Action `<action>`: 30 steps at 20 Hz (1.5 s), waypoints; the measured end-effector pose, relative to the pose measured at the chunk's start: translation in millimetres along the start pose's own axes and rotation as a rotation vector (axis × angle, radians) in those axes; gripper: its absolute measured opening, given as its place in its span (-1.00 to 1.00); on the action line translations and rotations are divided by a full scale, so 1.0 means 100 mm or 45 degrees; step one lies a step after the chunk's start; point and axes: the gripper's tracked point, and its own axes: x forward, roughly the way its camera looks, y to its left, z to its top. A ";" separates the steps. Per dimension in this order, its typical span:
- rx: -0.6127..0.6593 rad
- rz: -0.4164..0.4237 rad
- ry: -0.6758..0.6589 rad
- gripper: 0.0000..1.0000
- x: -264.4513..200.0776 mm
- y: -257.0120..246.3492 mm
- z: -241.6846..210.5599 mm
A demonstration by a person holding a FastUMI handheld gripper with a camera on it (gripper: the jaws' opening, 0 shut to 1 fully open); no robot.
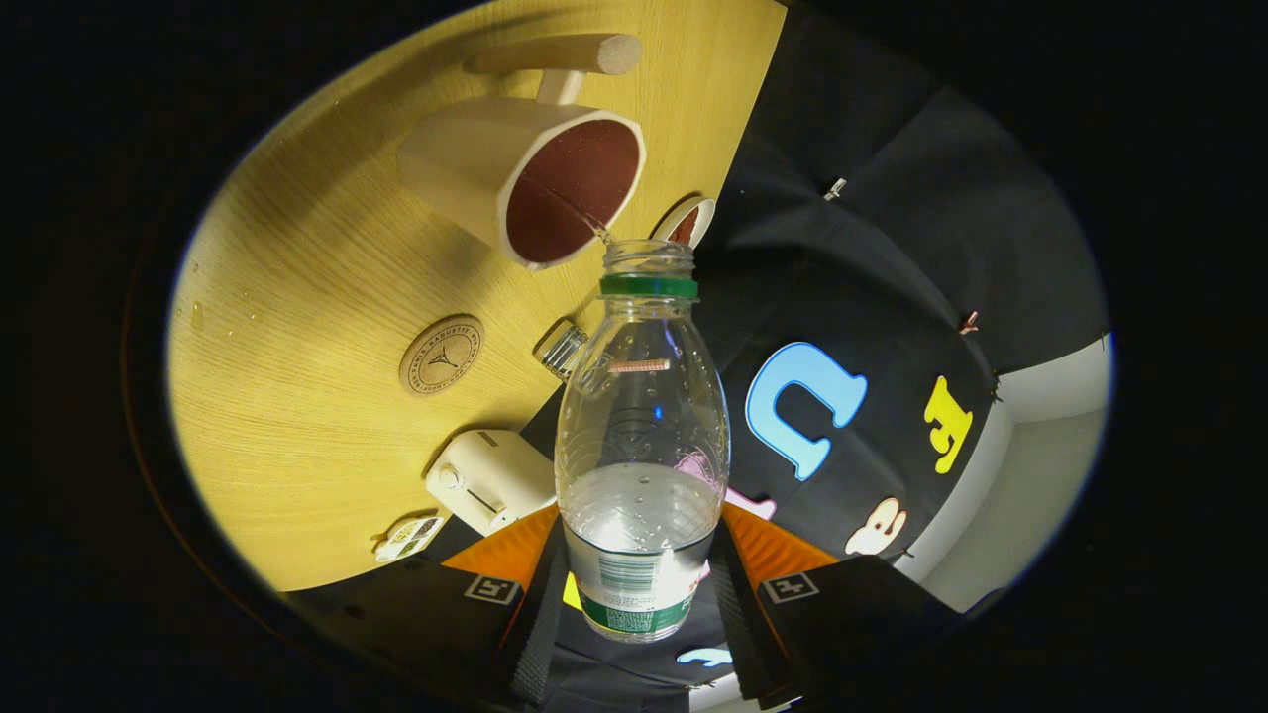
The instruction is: Take the bottle from table, then pour the juice into the cup, finally place the bottle on the coaster
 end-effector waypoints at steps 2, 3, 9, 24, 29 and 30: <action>-0.001 0.001 -0.004 0.46 0.00 -0.01 0.00; -0.002 -0.002 -0.009 0.46 -0.01 0.00 0.00; -0.002 0.001 -0.023 0.46 -0.01 0.01 0.03; 0.474 0.216 0.043 0.46 -0.03 0.45 0.06; 0.846 0.323 0.061 0.47 -0.06 0.70 0.19; 0.920 0.335 0.045 0.47 -0.05 0.72 0.21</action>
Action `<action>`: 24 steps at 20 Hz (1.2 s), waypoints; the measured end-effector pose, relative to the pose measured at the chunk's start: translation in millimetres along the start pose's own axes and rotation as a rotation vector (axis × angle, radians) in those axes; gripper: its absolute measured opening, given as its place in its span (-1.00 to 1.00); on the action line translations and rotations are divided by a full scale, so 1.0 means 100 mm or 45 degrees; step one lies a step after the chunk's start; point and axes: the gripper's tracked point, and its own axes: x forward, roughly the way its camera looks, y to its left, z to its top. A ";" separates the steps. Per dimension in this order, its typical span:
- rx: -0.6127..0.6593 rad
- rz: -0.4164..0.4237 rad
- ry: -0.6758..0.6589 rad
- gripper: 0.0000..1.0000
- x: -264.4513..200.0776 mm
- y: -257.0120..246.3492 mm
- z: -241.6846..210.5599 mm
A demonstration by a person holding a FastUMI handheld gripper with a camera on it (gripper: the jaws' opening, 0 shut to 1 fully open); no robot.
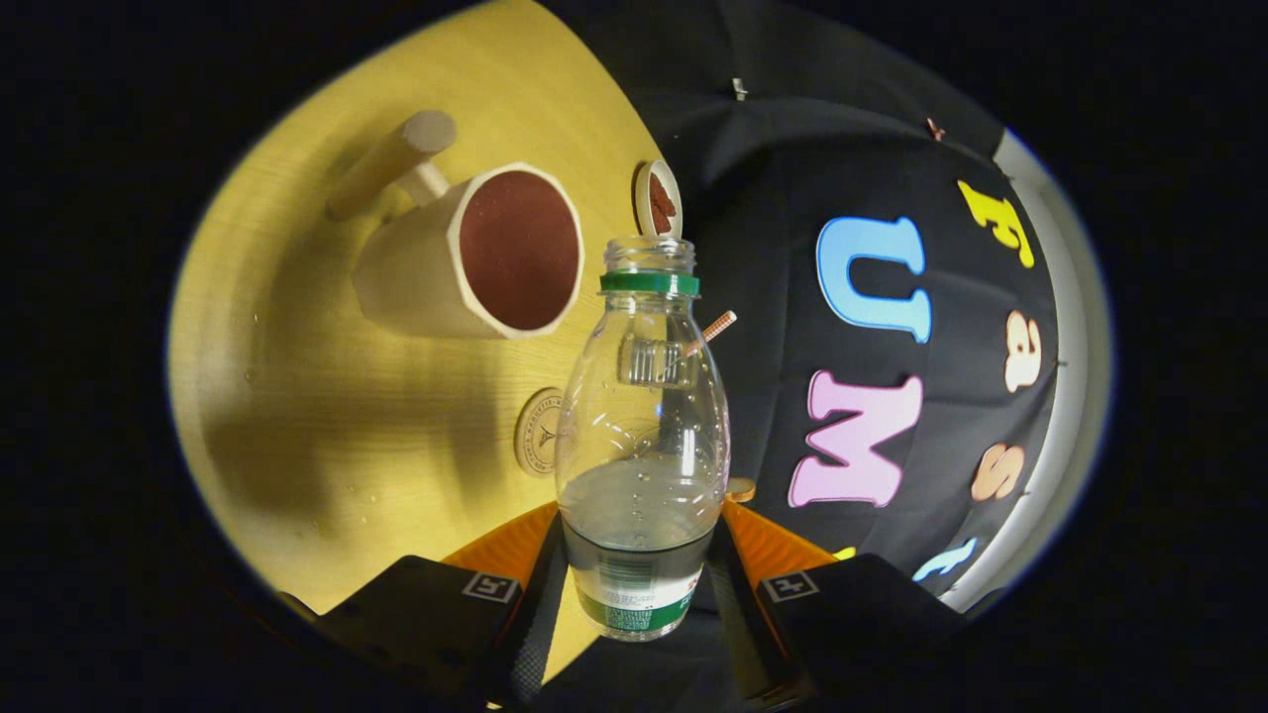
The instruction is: Take the bottle from table, then pour the juice into the cup, finally place the bottle on the coaster
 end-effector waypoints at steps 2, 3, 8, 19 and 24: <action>0.183 0.068 -0.051 0.47 0.01 0.11 0.06; 0.292 0.115 -0.065 0.47 -0.01 0.19 0.09; 0.801 0.232 -0.186 0.48 -0.10 0.19 0.35; 1.584 0.494 -0.525 0.50 -0.04 -0.34 0.48; 1.702 0.333 -0.594 0.49 0.44 -0.70 0.23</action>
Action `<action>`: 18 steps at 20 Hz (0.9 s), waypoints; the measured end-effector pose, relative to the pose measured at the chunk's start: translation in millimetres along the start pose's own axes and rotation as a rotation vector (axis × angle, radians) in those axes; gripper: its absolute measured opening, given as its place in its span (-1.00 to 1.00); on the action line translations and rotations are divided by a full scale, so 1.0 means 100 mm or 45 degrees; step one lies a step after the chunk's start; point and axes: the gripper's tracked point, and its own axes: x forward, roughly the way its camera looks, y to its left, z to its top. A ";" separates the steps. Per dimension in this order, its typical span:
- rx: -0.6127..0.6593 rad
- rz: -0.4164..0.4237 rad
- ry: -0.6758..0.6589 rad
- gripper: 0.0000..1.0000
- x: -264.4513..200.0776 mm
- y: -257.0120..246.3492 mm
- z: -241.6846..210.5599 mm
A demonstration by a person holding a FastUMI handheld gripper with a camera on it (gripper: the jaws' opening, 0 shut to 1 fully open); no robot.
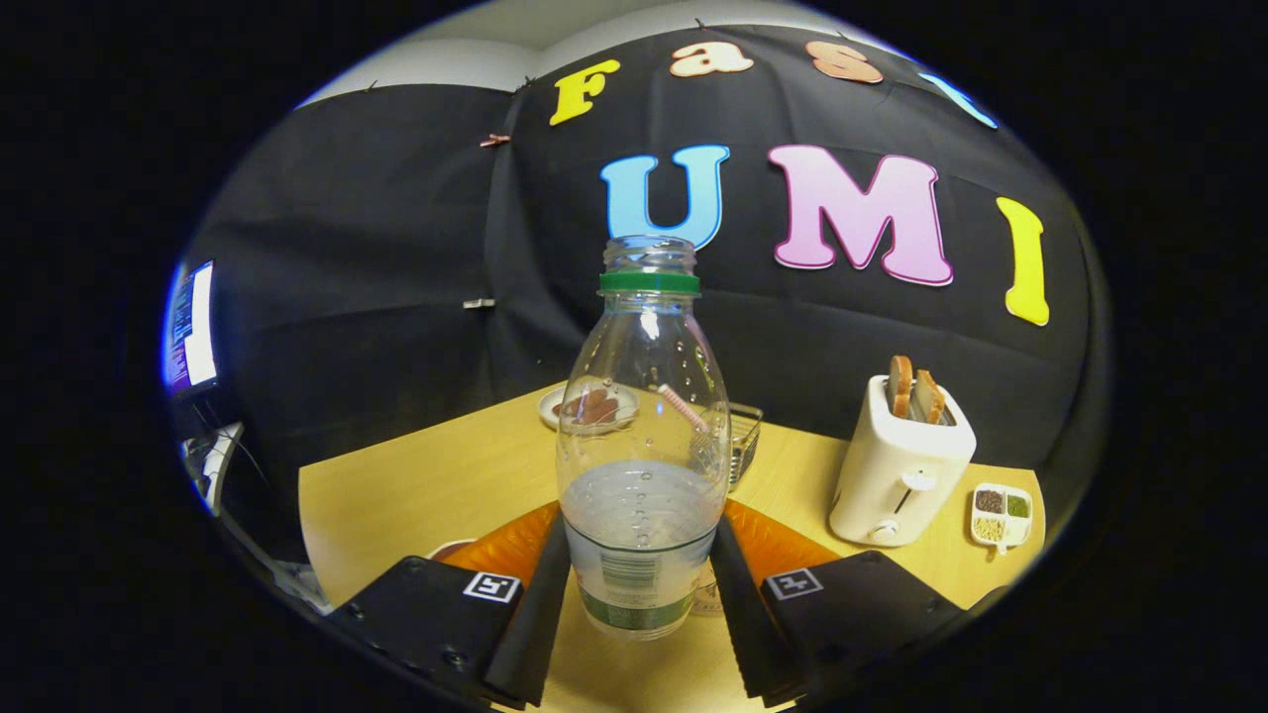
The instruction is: Take the bottle from table, then pour the juice into the cup, finally place the bottle on the coaster
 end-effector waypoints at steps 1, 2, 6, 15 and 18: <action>-0.012 -0.025 -0.016 0.49 0.07 -0.08 0.00; -0.018 -0.045 -0.028 0.50 0.14 -0.16 -0.03; -0.002 -0.129 -0.048 0.51 0.41 -0.32 -0.22; -0.008 -0.239 -0.038 0.53 0.60 -0.60 -0.60; -0.005 -0.245 -0.055 0.52 0.63 -0.62 -0.60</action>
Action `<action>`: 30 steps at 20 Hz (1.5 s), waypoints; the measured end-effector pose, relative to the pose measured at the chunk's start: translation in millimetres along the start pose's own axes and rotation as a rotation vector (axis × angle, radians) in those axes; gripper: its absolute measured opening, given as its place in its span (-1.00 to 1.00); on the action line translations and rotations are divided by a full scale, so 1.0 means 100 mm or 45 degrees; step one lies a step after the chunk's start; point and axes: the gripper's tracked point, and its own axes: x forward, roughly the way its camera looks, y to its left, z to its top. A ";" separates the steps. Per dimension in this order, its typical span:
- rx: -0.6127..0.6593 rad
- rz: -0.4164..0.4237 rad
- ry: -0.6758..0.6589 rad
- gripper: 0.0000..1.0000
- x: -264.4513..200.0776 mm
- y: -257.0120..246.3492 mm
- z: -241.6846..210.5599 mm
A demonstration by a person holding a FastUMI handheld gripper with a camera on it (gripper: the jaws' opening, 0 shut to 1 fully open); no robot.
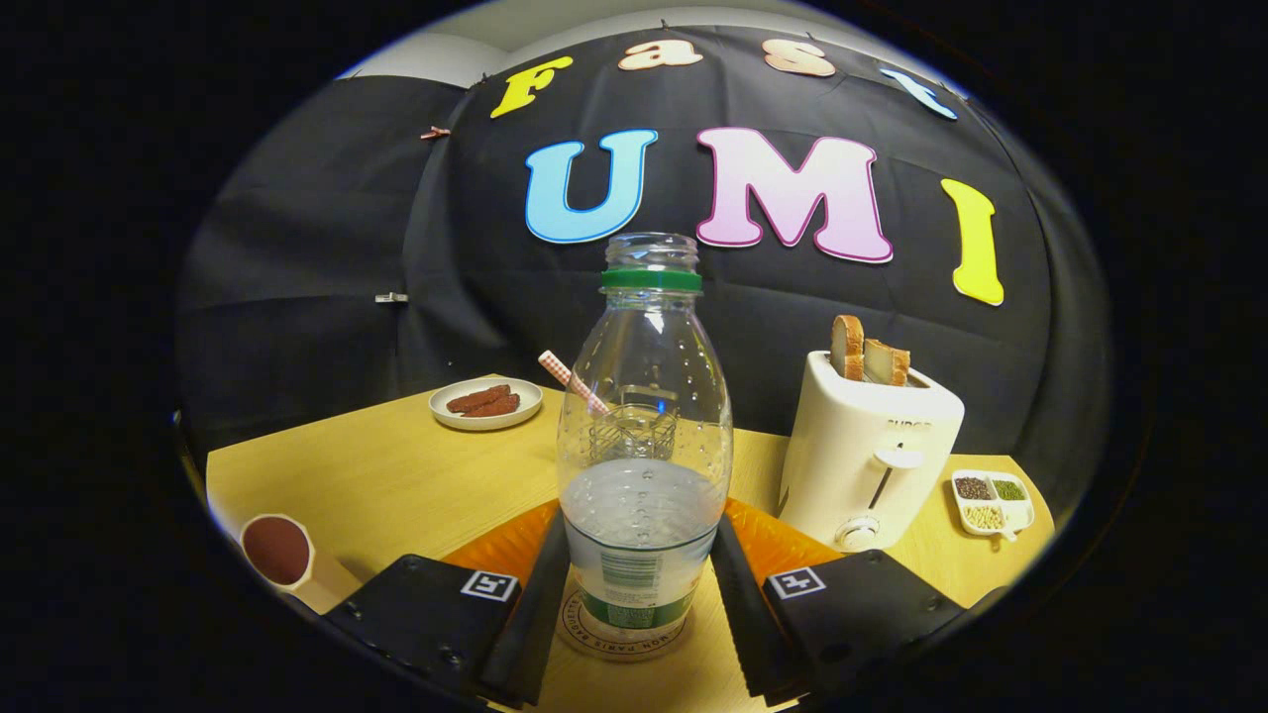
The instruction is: Take the bottle from table, then pour the juice into the cup, finally place the bottle on the coaster
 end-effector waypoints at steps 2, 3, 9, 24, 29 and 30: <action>-0.011 -0.005 -0.005 0.52 0.02 -0.01 -0.02; -0.009 -0.005 0.000 0.52 0.03 -0.01 -0.03; 0.007 0.003 0.005 0.54 0.05 0.00 -0.10; 0.064 -0.033 0.064 0.93 -0.57 -0.09 0.09; 0.055 -0.053 -0.015 0.92 -1.15 -0.12 0.73; 0.046 -0.051 -0.021 0.92 -1.23 -0.12 0.85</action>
